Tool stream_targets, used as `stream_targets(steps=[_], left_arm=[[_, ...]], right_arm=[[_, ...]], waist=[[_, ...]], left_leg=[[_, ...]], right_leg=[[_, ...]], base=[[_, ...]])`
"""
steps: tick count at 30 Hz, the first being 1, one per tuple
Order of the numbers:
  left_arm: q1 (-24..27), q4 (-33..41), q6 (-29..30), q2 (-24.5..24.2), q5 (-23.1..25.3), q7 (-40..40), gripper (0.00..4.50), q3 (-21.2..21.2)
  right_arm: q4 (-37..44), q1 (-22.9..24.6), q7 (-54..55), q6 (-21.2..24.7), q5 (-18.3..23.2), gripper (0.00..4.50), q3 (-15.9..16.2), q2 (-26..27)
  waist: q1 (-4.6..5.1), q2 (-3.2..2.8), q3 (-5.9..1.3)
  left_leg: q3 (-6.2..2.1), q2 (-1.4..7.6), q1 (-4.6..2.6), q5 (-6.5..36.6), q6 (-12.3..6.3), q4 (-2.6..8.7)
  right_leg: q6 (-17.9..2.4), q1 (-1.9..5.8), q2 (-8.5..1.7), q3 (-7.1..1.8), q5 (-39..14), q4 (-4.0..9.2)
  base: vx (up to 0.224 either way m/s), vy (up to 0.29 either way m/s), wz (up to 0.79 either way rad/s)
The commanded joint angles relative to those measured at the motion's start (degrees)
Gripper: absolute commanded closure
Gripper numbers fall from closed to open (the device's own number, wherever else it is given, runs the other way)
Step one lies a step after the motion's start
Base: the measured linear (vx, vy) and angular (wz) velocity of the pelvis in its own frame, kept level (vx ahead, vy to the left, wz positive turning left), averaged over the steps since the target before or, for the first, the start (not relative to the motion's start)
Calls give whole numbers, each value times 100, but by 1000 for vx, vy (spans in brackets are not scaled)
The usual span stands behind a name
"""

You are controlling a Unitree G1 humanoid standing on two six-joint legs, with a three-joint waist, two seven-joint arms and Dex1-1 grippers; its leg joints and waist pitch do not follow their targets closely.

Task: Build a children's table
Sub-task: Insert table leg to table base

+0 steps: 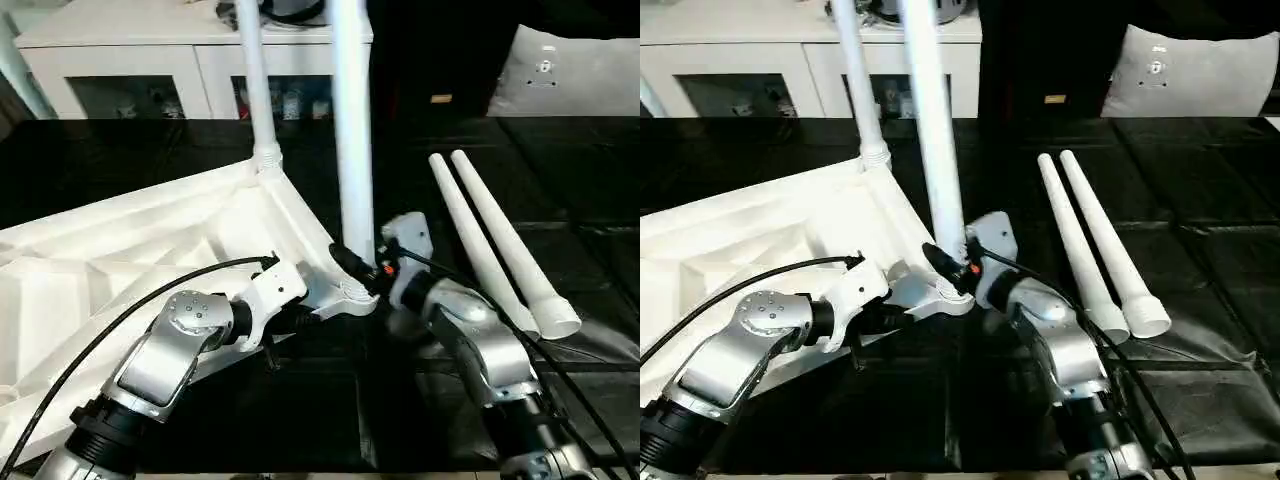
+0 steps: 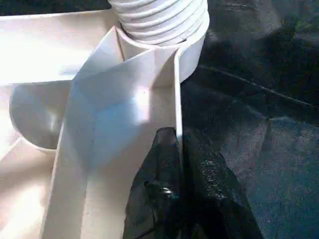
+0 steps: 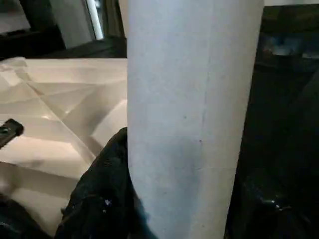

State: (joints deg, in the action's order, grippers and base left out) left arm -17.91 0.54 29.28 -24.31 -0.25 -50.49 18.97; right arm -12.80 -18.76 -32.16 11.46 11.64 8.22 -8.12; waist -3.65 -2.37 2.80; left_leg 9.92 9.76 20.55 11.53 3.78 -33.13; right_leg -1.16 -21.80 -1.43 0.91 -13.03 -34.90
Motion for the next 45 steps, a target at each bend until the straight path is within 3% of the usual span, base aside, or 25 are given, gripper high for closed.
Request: stream_targets(steps=[1, 10, 19, 25, 29, 38, 45], left_arm=[[-160, 6, -208, -125, 58, 32, 450, -170], [-274, -321, -662, -192, -8, -112, 450, -121], [-284, -361, -927, -271, -78, -410, 450, 8], [-331, -471, -1041, -288, -61, -408, 450, 14], [-353, -509, -1053, -295, -50, -411, 450, 20], [-505, -777, -1252, -361, 31, -496, 450, 103], [-564, -885, -1345, -401, 32, -507, 450, 148]], right_arm=[[-325, 340, -91, 144, -112, 261, -19, -164], [-826, 491, -518, -625, 197, 261, -329, -215], [-1605, 52, -827, -940, 436, 261, -485, -85], [-1899, -17, -1140, -966, 511, 261, -471, -115], [-1841, 64, -1175, -1000, 409, 261, -386, -228], [-1846, 165, -1369, -1190, -74, 261, -162, -771], [-1687, 269, -1591, -1001, 270, 261, -217, -892]], waist=[[-17, -55, -309], [-30, -72, -299], [-13, -87, -330], [-8, -63, -309], [-23, -60, -330], [-79, -73, -323], [-127, -72, -329]], left_leg=[[-146, 321, -14, 692, -131, 345], [-149, 324, -18, 939, -145, 343], [-159, 330, -3, 787, -232, 322], [-146, 331, -13, 922, -223, 324], [-145, 328, -8, 726, -267, 308], [-136, 321, -16, 819, -272, 299], [-142, 334, -25, 850, -262, 302]], right_leg=[[-1183, 260, -576, -274, 252, 357], [-1219, 250, -587, -271, -239, 393], [-1372, 271, -595, -247, 124, 338], [-1359, 256, -601, -251, -261, 368], [-1344, 263, -591, -246, -26, 341], [-1294, 253, -585, -245, -183, 368], [-1302, 251, -586, -246, -135, 360]], base=[[0, 0, 0], [0, 0, 0], [0, 0, 0], [0, 0, 0], [0, 0, 0], [0, 0, 0], [0, 0, 0]])
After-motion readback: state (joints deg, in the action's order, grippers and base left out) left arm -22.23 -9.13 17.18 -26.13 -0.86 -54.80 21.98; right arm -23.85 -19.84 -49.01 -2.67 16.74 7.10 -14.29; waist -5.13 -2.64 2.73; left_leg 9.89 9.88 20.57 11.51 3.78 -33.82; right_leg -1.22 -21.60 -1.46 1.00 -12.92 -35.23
